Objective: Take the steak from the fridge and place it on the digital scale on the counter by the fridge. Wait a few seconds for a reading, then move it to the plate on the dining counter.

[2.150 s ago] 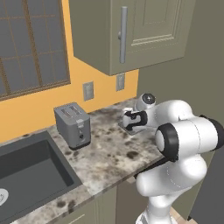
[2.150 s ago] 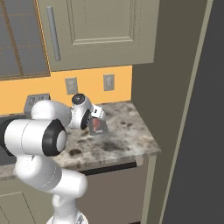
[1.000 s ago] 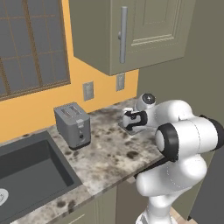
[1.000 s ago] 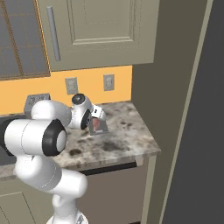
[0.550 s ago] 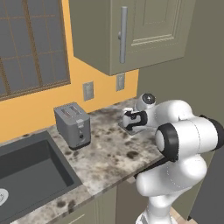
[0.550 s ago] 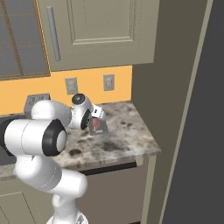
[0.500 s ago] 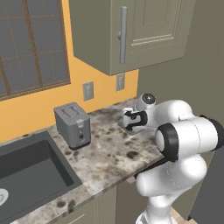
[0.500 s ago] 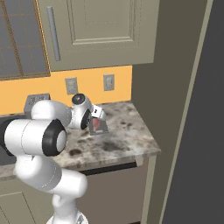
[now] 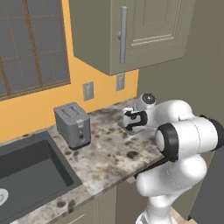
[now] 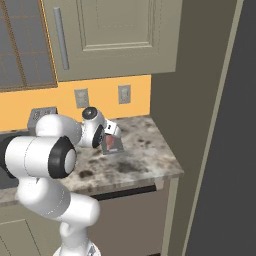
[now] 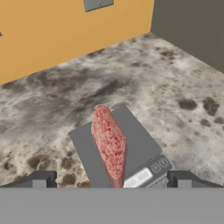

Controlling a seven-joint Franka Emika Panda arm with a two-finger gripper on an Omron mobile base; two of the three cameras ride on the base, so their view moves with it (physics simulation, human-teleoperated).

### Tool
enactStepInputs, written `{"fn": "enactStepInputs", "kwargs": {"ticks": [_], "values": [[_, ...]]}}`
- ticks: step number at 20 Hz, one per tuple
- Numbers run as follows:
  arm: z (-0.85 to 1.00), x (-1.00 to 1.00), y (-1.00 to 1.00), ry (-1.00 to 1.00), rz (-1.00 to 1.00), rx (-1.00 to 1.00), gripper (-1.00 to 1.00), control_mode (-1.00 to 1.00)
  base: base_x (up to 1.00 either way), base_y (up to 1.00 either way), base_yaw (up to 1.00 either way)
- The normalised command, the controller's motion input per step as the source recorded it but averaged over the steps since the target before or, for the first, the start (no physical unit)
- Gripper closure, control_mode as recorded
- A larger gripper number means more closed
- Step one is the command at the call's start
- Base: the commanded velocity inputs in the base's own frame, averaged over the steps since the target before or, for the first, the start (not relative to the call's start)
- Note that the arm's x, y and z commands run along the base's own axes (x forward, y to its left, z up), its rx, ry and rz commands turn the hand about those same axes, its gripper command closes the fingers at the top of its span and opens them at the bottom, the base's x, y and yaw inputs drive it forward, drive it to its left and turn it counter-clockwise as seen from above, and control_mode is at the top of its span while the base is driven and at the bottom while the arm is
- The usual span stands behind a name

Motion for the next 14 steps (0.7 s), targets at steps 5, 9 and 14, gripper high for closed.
{"fn": "enactStepInputs", "kwargs": {"ticks": [5, 9, 14], "values": [[0.00, 0.00, 0.00, 0.00, 0.00, 0.00, -1.00, -1.00, 0.00, 0.00, 0.00], [0.00, 0.00, 0.00, 0.00, 0.00, 0.00, -1.00, -1.00, 0.00, 0.00, 0.00], [0.00, 0.00, 0.00, 0.00, 0.00, 0.00, -1.00, -1.00, 0.00, 0.00, 0.00]]}}
